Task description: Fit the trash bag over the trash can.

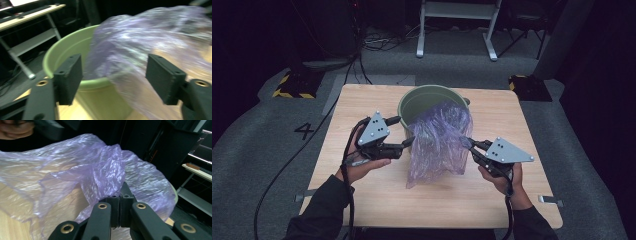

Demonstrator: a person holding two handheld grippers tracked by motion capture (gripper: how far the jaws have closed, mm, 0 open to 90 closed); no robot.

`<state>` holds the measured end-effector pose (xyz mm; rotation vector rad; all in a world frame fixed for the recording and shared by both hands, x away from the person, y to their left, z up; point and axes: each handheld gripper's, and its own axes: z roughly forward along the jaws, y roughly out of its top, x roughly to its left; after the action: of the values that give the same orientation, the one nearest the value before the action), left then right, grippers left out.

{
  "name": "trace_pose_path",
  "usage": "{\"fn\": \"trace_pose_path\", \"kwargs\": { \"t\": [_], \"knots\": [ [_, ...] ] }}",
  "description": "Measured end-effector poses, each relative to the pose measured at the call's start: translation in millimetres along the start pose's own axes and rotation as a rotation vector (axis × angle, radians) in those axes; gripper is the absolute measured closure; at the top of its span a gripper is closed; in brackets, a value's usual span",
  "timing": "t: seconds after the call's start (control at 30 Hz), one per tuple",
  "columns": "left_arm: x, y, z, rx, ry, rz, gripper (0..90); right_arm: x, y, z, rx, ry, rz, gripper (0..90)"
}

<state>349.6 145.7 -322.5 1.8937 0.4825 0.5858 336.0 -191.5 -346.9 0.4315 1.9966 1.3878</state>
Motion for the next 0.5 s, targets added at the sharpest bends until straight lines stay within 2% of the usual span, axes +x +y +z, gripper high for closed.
{"fn": "trace_pose_path", "kwargs": {
  "t": [0.1, 0.13, 0.23, 0.27, 0.3, 0.37, 0.43, 0.5],
  "knots": [
    [-9.0, -0.7, -5.3, -0.011, -0.041, 0.002, 19.5, -3.0, 3.2, 1.0, 0.002, -0.012, 0.005, 89.3],
    [-9.0, -0.7, -5.3, -0.011, -0.041, 0.002, 17.9, -3.0, 3.2, 1.0, 0.002, -0.012, 0.005, 89.3],
    [-24.0, -0.7, -10.7, -0.029, -0.077, 0.020, 16.0, -5.6, 6.3, 3.4, 0.010, -0.020, 0.015, 89.3],
    [-24.0, -0.7, -10.7, -0.029, -0.077, 0.020, 15.9, -5.6, 6.3, 3.4, 0.010, -0.020, 0.015, 89.3],
    [-33.0, -0.9, -11.8, -0.031, -0.101, 0.035, 15.7, -5.8, 7.3, 5.3, 0.019, -0.025, 0.014, 89.4],
    [-42.4, -1.2, -10.9, -0.030, -0.132, 0.056, 15.7, -6.0, 8.2, 7.0, 0.028, -0.029, 0.011, 89.4],
    [-51.8, -3.6, -7.6, -0.020, -0.153, 0.067, 15.7, -6.8, 9.2, 7.9, 0.031, -0.035, 0.011, 89.4],
    [-60.5, -6.4, -1.1, 0.022, -0.145, 0.100, 15.7, -8.3, 10.3, 8.0, 0.028, -0.036, 0.017, 89.4]
  ]
}}
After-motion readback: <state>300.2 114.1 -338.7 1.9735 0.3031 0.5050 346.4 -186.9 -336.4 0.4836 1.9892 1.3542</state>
